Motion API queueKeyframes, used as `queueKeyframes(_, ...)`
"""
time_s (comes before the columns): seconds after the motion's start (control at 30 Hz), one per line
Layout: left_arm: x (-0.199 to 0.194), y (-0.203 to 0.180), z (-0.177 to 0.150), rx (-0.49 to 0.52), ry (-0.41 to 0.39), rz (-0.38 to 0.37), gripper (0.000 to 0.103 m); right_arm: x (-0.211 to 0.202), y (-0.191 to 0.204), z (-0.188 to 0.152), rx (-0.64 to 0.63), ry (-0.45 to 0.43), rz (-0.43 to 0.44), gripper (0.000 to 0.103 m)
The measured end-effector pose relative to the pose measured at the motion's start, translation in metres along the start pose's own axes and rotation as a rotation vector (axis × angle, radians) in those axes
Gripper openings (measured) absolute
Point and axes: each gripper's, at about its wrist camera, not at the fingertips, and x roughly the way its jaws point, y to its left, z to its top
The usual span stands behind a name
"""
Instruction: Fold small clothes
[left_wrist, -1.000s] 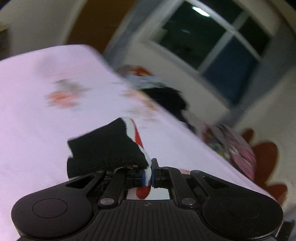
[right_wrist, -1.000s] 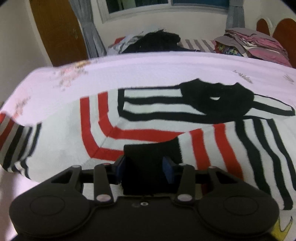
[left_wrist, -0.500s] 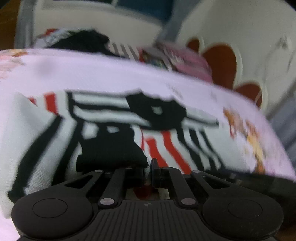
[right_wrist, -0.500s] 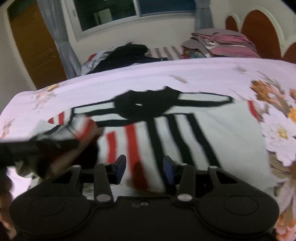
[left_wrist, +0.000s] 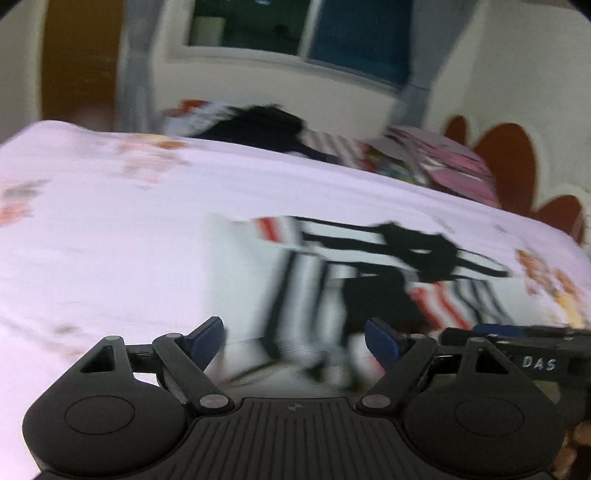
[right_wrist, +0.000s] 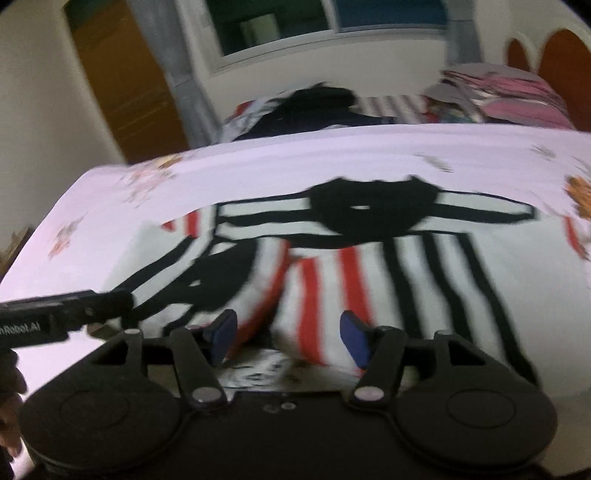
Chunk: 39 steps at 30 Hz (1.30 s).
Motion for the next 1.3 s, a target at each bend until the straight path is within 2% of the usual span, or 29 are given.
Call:
queueKeyframes(0.1,-0.003,0.021,-0.01,0.005,0.007,0.059,0.083,0.015,0.021,0.001,-0.064,0.018,-0.014,0.062)
queueKeyframes(0.2,0.007,0.026,-0.021,0.045,0.022,0.081,0.083,0.027,0.034,0.003,-0.117,0.02,-0.056,0.061)
queueKeyframes(0.3,0.02,0.018,-0.026,0.108,0.0,0.1,0.08,0.034,0.038,0.007,-0.139,0.007,-0.091,0.051)
queueKeyframes(0.37,0.031,0.014,-0.025,0.136,0.004,0.107,0.055,0.036,0.036,0.011,-0.121,-0.001,-0.091,0.035)
queueKeyframes(0.4,0.037,0.012,-0.024,0.133,0.012,0.104,0.05,0.036,0.033,0.014,-0.106,-0.004,-0.09,0.031)
queueKeyframes(0.43,0.04,0.012,-0.023,0.127,0.016,0.107,0.04,0.035,0.031,0.016,-0.092,-0.011,-0.089,0.023)
queueKeyframes(0.47,0.044,0.012,-0.021,0.125,0.016,0.11,0.034,0.032,0.028,0.019,-0.081,-0.022,-0.089,0.014)
queueKeyframes(0.53,0.046,0.008,-0.02,0.124,0.005,0.115,0.031,0.024,0.021,0.022,-0.066,-0.05,-0.105,0.007)
queueKeyframes(0.67,0.044,0.001,-0.017,0.153,-0.015,0.116,0.029,0.0,-0.015,0.025,-0.003,-0.112,-0.178,0.006)
queueKeyframes(0.83,0.054,-0.013,-0.024,0.221,0.03,0.109,0.029,-0.002,-0.061,0.008,0.103,-0.054,-0.227,0.006)
queueKeyframes(1.0,0.053,-0.013,-0.023,0.223,0.04,0.113,0.029,-0.001,-0.079,-0.008,0.165,-0.025,-0.226,0.007)
queueKeyframes(1.03,0.053,-0.012,-0.022,0.228,0.041,0.112,0.029,-0.002,-0.082,-0.007,0.181,-0.02,-0.223,0.01)
queueKeyframes(1.07,0.053,-0.012,-0.022,0.228,0.043,0.112,0.029,-0.006,-0.088,-0.007,0.209,-0.029,-0.208,0.018)
queueKeyframes(1.13,0.055,-0.012,-0.021,0.223,0.047,0.115,0.029,-0.01,-0.096,-0.007,0.243,-0.041,-0.203,0.025)
queueKeyframes(1.3,0.059,-0.014,-0.021,0.222,0.052,0.125,0.029,-0.01,-0.114,-0.005,0.305,-0.032,-0.194,0.021)
